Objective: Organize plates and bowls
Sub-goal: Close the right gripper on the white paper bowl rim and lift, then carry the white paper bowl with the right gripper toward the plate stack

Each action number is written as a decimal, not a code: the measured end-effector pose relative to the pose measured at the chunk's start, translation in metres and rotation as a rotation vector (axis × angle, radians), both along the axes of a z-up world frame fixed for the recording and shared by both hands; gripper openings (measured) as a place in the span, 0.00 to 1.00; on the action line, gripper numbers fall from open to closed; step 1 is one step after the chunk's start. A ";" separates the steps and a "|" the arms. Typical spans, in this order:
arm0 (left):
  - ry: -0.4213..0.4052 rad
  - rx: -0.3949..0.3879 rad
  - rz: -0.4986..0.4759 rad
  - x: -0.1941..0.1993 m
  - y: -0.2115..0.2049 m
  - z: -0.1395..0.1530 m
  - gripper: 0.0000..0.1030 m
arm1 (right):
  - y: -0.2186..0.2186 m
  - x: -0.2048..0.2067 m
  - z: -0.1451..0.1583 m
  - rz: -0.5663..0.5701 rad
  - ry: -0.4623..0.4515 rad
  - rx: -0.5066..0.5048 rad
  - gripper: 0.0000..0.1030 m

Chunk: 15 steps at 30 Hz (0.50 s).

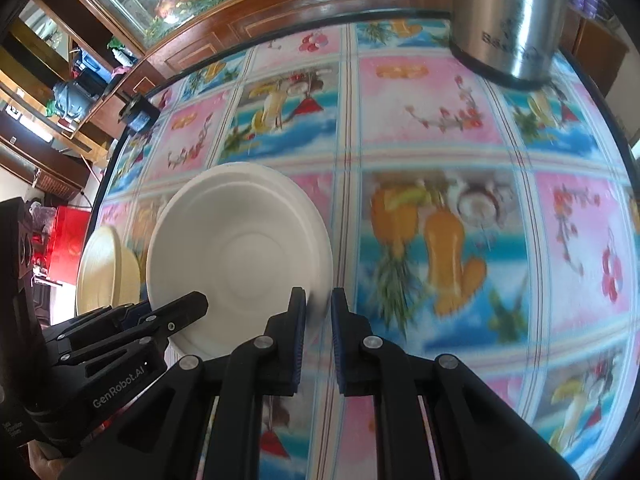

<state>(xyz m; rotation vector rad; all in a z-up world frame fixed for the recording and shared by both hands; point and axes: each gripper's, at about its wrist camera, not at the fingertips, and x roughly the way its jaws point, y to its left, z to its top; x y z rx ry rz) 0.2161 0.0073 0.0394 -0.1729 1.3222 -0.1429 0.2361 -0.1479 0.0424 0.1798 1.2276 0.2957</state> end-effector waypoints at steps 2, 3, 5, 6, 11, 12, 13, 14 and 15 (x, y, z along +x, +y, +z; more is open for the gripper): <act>-0.004 0.005 -0.012 -0.017 -0.002 -0.001 0.19 | -0.001 -0.013 -0.001 0.001 0.000 -0.011 0.11; -0.007 0.008 -0.017 -0.024 -0.003 0.000 0.19 | -0.001 -0.021 -0.001 0.004 -0.004 -0.014 0.11; -0.009 0.007 -0.021 -0.037 -0.003 0.001 0.19 | 0.000 -0.033 -0.001 0.005 -0.010 -0.021 0.11; -0.012 0.005 -0.022 -0.045 -0.002 0.002 0.19 | 0.000 -0.040 0.000 0.004 -0.010 -0.025 0.11; -0.028 -0.017 -0.006 -0.079 0.010 0.007 0.19 | 0.002 -0.066 0.000 -0.009 -0.005 0.008 0.11; -0.033 -0.014 -0.010 -0.087 0.011 0.008 0.19 | 0.003 -0.072 0.000 -0.010 -0.003 0.014 0.11; -0.035 -0.011 -0.014 -0.092 0.013 0.008 0.19 | 0.004 -0.078 0.000 -0.006 -0.005 0.013 0.11; -0.035 -0.012 -0.019 -0.097 0.013 0.008 0.19 | 0.006 -0.082 0.000 -0.003 -0.005 0.009 0.11; -0.033 -0.016 -0.021 -0.103 0.014 0.007 0.19 | 0.008 -0.089 0.000 0.000 -0.010 0.003 0.11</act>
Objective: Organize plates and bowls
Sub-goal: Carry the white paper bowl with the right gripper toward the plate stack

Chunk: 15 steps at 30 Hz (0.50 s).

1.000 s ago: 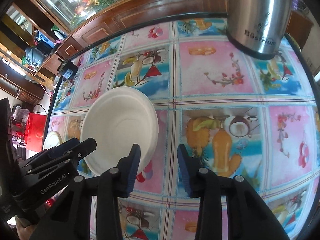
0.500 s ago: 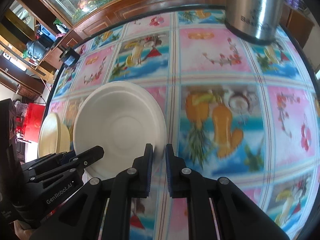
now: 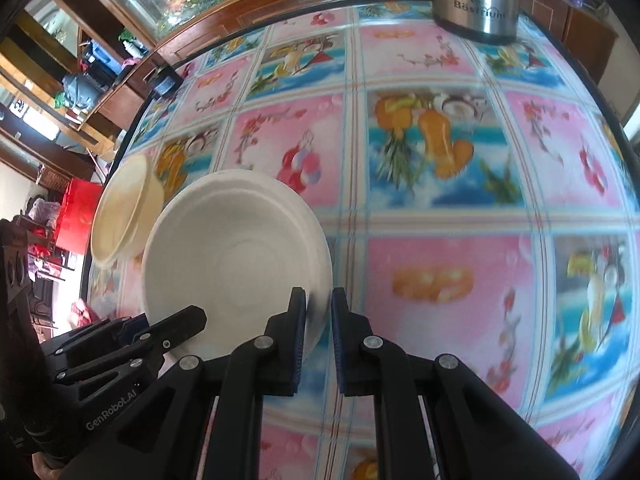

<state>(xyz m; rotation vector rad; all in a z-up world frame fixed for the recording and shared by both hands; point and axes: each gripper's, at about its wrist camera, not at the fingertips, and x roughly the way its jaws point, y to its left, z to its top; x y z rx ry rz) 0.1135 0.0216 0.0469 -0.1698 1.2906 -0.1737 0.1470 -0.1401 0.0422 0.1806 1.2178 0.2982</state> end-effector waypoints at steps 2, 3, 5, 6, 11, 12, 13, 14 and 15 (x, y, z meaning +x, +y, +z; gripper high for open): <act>0.002 -0.007 -0.006 -0.012 0.003 0.000 0.19 | 0.001 -0.011 0.001 0.003 -0.003 -0.004 0.11; 0.002 -0.008 -0.010 -0.017 0.003 0.000 0.20 | 0.002 -0.015 0.001 0.004 -0.003 -0.005 0.11; 0.000 -0.009 -0.015 -0.029 0.006 0.000 0.20 | 0.004 -0.025 0.002 0.006 -0.001 -0.009 0.10; 0.000 -0.009 -0.017 -0.033 0.007 0.000 0.20 | 0.006 -0.030 0.001 0.011 0.000 -0.013 0.11; -0.002 -0.008 -0.015 -0.052 0.017 -0.003 0.20 | 0.016 -0.047 0.001 0.036 -0.007 -0.031 0.11; -0.001 -0.011 -0.014 -0.055 0.019 -0.004 0.20 | 0.019 -0.051 0.002 0.044 -0.012 -0.037 0.11; -0.001 -0.012 -0.014 -0.057 0.020 -0.003 0.20 | 0.020 -0.053 0.002 0.047 -0.016 -0.040 0.11; -0.002 -0.009 -0.016 -0.059 0.022 -0.003 0.20 | 0.022 -0.056 0.003 0.050 -0.020 -0.044 0.11; -0.004 -0.004 -0.019 -0.061 0.023 -0.003 0.20 | 0.024 -0.058 0.002 0.051 -0.021 -0.044 0.11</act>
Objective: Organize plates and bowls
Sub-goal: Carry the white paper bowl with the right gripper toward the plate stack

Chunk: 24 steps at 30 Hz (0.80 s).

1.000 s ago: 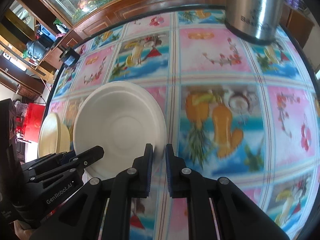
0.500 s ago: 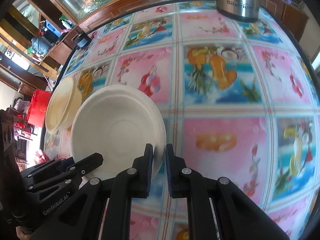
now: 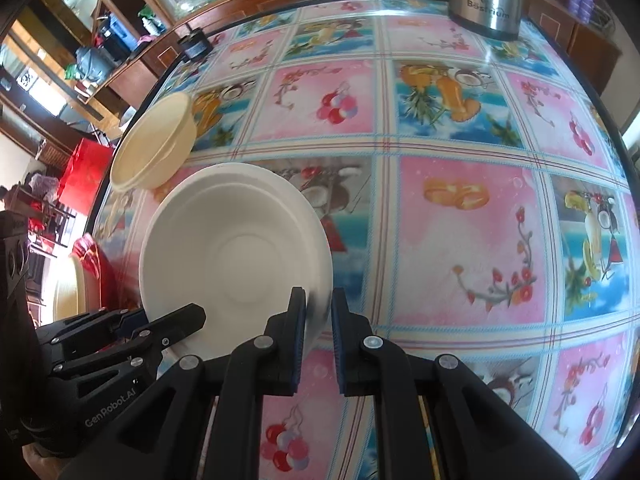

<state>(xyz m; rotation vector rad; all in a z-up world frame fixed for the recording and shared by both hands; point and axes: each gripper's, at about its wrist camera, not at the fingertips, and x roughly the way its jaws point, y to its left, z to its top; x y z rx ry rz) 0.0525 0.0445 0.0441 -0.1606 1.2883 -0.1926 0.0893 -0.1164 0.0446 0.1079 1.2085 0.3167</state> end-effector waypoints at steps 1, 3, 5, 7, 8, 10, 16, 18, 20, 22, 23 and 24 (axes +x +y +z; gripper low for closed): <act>-0.003 0.005 -0.003 -0.002 0.000 0.001 0.20 | 0.001 -0.003 0.000 -0.001 0.000 0.001 0.11; -0.009 0.012 -0.011 -0.005 0.000 0.002 0.20 | 0.003 -0.008 0.000 -0.006 -0.003 0.003 0.11; -0.013 0.014 -0.014 -0.007 0.001 0.003 0.20 | 0.004 -0.010 0.000 -0.010 -0.006 0.004 0.11; -0.020 0.017 -0.018 -0.009 0.002 0.005 0.20 | 0.006 -0.012 0.001 -0.013 -0.013 0.003 0.11; -0.022 0.018 -0.020 -0.009 0.002 0.005 0.20 | 0.006 -0.013 0.002 -0.015 -0.015 0.003 0.11; -0.025 0.017 -0.022 -0.010 0.003 0.006 0.20 | 0.007 -0.015 0.004 -0.018 -0.022 0.001 0.11; -0.032 0.013 -0.033 -0.013 0.005 0.010 0.20 | 0.010 -0.019 0.007 -0.026 -0.036 -0.007 0.11; -0.036 0.011 -0.034 -0.013 0.006 0.011 0.20 | 0.011 -0.020 0.009 -0.025 -0.040 -0.010 0.11; -0.039 0.007 -0.032 -0.014 0.009 0.013 0.20 | 0.012 -0.021 0.011 -0.021 -0.047 -0.018 0.11; -0.044 0.003 -0.028 -0.015 0.012 0.015 0.20 | 0.015 -0.022 0.013 -0.016 -0.055 -0.024 0.11; -0.047 0.003 -0.025 -0.016 0.013 0.016 0.20 | 0.017 -0.023 0.015 -0.011 -0.059 -0.026 0.11; -0.051 0.002 -0.021 -0.017 0.015 0.018 0.20 | 0.018 -0.023 0.016 -0.008 -0.062 -0.027 0.11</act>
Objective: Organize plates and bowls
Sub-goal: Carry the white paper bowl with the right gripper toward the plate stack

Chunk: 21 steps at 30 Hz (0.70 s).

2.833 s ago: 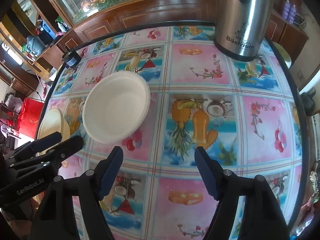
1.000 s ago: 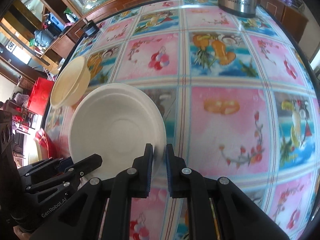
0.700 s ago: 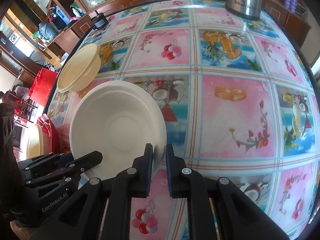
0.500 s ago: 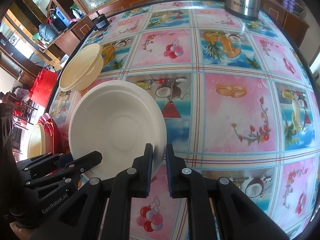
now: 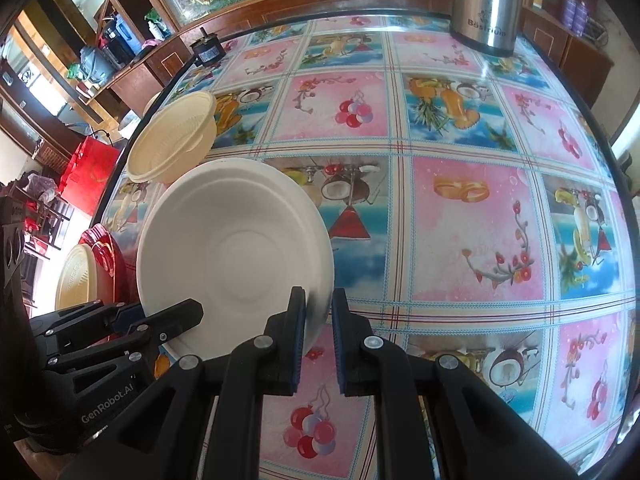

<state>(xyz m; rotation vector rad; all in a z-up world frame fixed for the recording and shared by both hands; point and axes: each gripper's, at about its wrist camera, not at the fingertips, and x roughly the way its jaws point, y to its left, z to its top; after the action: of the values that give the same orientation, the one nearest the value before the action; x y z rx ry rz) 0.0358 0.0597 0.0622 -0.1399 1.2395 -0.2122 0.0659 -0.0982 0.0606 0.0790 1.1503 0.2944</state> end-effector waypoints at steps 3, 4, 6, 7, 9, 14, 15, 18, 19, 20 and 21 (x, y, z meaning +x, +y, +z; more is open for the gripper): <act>-0.008 -0.003 0.014 -0.003 0.006 0.004 0.20 | 0.006 -0.001 0.004 0.014 -0.012 -0.003 0.11; -0.009 -0.005 0.020 -0.004 0.009 0.006 0.20 | 0.008 -0.001 0.005 0.019 -0.015 -0.003 0.11; -0.014 -0.008 0.032 -0.006 0.014 0.008 0.20 | 0.013 -0.001 0.007 0.031 -0.021 -0.001 0.11; -0.015 -0.008 0.038 -0.007 0.017 0.009 0.20 | 0.015 -0.002 0.008 0.035 -0.022 -0.001 0.11; -0.016 -0.007 0.047 -0.009 0.020 0.011 0.20 | 0.020 -0.001 0.009 0.046 -0.026 0.000 0.11; -0.017 -0.012 0.066 -0.012 0.029 0.014 0.20 | 0.028 -0.001 0.012 0.061 -0.029 -0.001 0.11; -0.019 -0.012 0.068 -0.013 0.030 0.015 0.20 | 0.030 -0.001 0.012 0.063 -0.030 -0.002 0.11; -0.027 -0.016 0.074 -0.014 0.033 0.019 0.20 | 0.034 -0.001 0.015 0.069 -0.036 -0.002 0.11; -0.029 -0.019 0.078 -0.015 0.034 0.021 0.20 | 0.035 -0.001 0.016 0.070 -0.040 -0.002 0.11; -0.031 -0.022 0.081 -0.015 0.035 0.022 0.20 | 0.036 -0.001 0.018 0.071 -0.042 -0.002 0.11; -0.033 -0.023 0.083 -0.015 0.036 0.023 0.20 | 0.037 -0.001 0.019 0.073 -0.045 -0.001 0.11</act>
<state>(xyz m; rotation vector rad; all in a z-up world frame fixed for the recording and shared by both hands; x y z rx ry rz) 0.0209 0.0959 0.0857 -0.2072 1.1963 -0.1563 0.0648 -0.0614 0.0798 0.0300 1.1097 0.3586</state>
